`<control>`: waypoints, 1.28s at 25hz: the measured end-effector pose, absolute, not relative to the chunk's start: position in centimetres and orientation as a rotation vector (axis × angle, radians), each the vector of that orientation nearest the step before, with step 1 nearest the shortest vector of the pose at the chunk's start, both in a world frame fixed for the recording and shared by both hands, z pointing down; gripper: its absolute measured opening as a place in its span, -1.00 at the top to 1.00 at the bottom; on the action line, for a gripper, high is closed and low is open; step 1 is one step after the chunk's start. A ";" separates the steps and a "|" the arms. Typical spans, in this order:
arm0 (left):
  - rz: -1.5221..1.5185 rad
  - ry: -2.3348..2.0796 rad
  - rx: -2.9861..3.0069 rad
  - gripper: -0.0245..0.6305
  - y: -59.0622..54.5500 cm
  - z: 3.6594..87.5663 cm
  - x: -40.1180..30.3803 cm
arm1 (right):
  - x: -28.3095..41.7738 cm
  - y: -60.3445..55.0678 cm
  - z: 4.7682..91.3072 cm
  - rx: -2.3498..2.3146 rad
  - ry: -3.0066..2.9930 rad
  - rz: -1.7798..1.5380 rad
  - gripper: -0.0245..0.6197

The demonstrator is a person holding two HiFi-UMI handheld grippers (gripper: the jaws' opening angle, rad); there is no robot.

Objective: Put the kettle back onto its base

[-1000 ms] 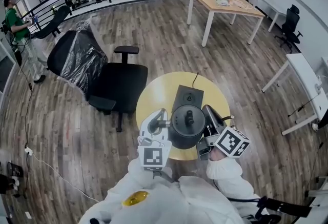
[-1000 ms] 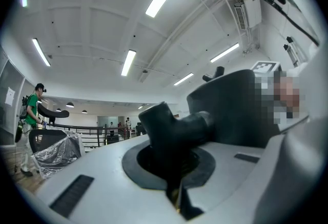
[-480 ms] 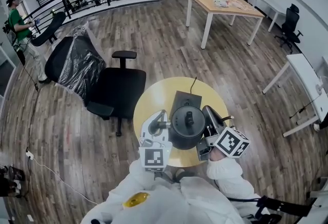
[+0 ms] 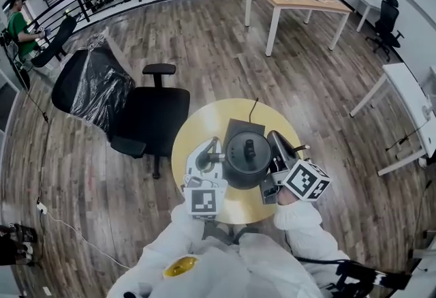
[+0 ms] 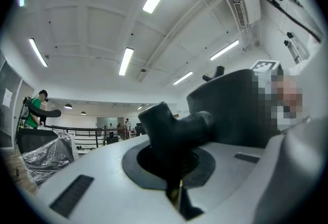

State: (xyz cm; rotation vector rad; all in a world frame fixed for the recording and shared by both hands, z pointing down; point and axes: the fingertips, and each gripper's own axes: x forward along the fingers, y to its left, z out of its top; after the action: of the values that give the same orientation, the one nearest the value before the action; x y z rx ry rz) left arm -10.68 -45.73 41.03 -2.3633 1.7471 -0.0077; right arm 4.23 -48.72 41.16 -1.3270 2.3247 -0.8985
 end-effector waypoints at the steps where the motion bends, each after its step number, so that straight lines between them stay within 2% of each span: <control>1: -0.010 1.744 -2.366 0.93 -46.3 41.2 -10.5 | 4.4 -49.2 41.3 -1.325 2.323 -0.899 0.82; 11: -0.063 1.699 -2.405 0.93 -51.5 42.9 -9.3 | 5.1 -54.0 43.6 -1.271 2.331 -0.878 0.82; 27: -0.158 1.702 -2.437 0.94 -59.6 52.2 -8.6 | 5.8 -61.5 51.6 -1.278 2.323 -0.914 0.82; 32: -0.298 1.719 -2.429 0.93 -62.2 55.8 -8.4 | 6.2 -63.6 54.2 -1.297 2.326 -0.904 0.82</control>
State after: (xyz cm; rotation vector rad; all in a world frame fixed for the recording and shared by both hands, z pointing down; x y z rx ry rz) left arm -8.38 -62.21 55.80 -2.4294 1.7187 -0.2977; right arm 6.18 -63.61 54.25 -1.2969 2.3261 -0.9039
